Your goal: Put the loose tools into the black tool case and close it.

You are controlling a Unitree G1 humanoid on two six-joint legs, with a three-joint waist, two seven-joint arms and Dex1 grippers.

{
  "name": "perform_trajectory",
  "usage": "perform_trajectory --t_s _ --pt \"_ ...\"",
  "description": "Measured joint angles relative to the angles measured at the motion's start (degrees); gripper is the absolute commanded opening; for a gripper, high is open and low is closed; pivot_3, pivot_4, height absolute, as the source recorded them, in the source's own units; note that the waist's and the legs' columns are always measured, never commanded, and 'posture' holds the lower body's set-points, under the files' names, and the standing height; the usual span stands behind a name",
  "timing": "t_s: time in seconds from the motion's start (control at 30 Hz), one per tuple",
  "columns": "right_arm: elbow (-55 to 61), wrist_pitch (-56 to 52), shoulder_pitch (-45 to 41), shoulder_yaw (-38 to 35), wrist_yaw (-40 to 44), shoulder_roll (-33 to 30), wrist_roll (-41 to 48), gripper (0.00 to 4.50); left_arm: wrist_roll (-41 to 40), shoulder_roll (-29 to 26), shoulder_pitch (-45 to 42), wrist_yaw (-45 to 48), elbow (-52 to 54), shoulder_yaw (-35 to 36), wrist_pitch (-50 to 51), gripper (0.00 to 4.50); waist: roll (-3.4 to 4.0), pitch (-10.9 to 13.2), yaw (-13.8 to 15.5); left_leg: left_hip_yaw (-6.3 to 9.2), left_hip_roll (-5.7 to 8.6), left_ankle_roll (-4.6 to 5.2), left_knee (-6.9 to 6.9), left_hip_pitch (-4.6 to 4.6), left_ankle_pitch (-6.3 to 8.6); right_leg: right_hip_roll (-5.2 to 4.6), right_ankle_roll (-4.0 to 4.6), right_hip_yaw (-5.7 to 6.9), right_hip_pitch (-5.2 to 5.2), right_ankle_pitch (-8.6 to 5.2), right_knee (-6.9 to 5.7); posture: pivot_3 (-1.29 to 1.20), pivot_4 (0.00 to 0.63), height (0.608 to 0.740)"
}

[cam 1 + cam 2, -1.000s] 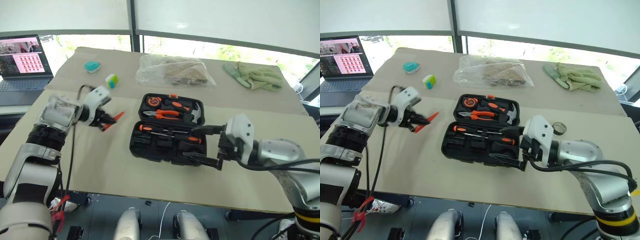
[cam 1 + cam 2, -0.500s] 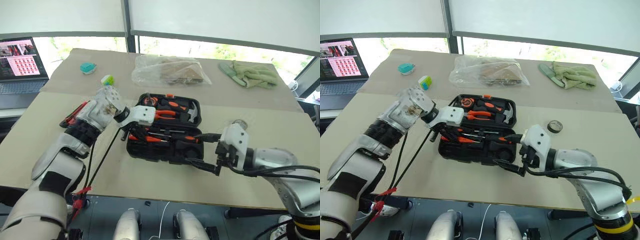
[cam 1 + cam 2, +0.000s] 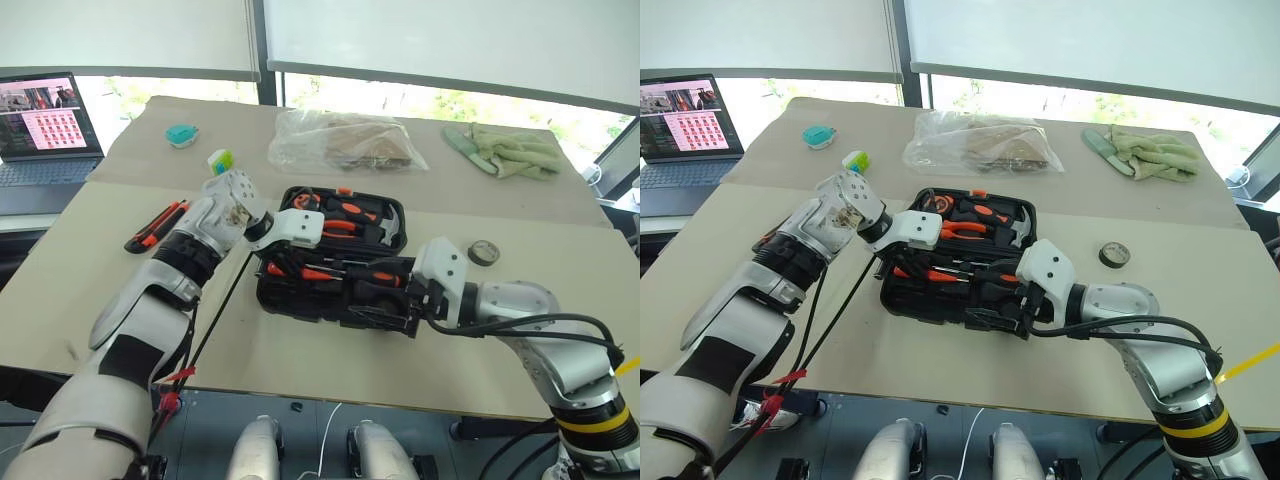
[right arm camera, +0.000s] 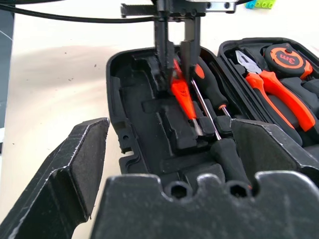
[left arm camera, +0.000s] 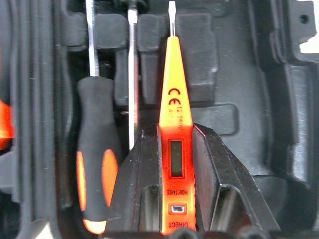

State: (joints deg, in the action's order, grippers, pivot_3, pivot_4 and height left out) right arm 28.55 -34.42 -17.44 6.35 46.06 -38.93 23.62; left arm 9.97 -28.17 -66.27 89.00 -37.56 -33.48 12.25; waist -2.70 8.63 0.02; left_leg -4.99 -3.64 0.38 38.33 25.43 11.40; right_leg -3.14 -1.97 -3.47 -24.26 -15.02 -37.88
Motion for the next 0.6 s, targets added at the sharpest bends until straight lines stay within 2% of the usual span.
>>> perform_trajectory --t_s 0.37,0.43,0.47,0.5,0.6 --pt "-1.1 0.3 -1.0 0.1 -0.4 2.3 -0.3 4.5 2.3 1.7 -0.2 -1.1 -2.8 0.8 -1.0 0.42 0.01 0.0 -0.1 0.01 -0.01 0.0 0.04 -0.01 0.0 0.01 0.0 0.0 0.0 0.0 -0.08 0.0 0.15 0.74" --pt "-1.1 0.3 -1.0 0.0 -0.4 2.3 -0.2 4.5 2.3 1.8 -0.2 -0.9 -2.9 0.9 -0.9 1.42 0.01 0.0 -0.1 0.01 -0.01 0.0 0.04 -0.01 0.0 0.01 0.0 0.0 0.0 0.0 -0.08 0.0 0.15 0.74" --pt "-1.1 0.3 -1.0 0.0 -0.4 2.3 0.0 4.5 2.2 1.8 -0.2 -0.6 -2.9 1.0 -0.9 1.53 0.01 0.0 -0.1 0.01 -0.01 0.0 0.04 -0.01 0.0 0.01 0.0 0.0 0.0 0.0 -0.08 0.0 0.15 0.74" --pt "-1.0 0.3 -1.0 -0.1 -0.4 2.3 0.2 4.5 2.2 1.7 -0.2 0.1 -2.9 1.0 -0.9 2.06 0.01 0.0 -0.1 0.01 -0.01 0.0 0.04 0.0 0.0 0.01 0.0 0.0 -0.02 0.0 -0.08 0.0 0.15 0.74" --pt "-0.6 0.3 -0.6 -0.4 -0.5 2.3 0.2 4.5 1.3 1.0 -0.2 2.1 -1.3 1.2 -0.8 3.01 0.01 0.0 -0.2 0.02 -0.02 0.0 0.04 0.01 0.0 0.02 0.0 0.0 -0.03 0.0 -0.09 0.0 0.15 0.74"
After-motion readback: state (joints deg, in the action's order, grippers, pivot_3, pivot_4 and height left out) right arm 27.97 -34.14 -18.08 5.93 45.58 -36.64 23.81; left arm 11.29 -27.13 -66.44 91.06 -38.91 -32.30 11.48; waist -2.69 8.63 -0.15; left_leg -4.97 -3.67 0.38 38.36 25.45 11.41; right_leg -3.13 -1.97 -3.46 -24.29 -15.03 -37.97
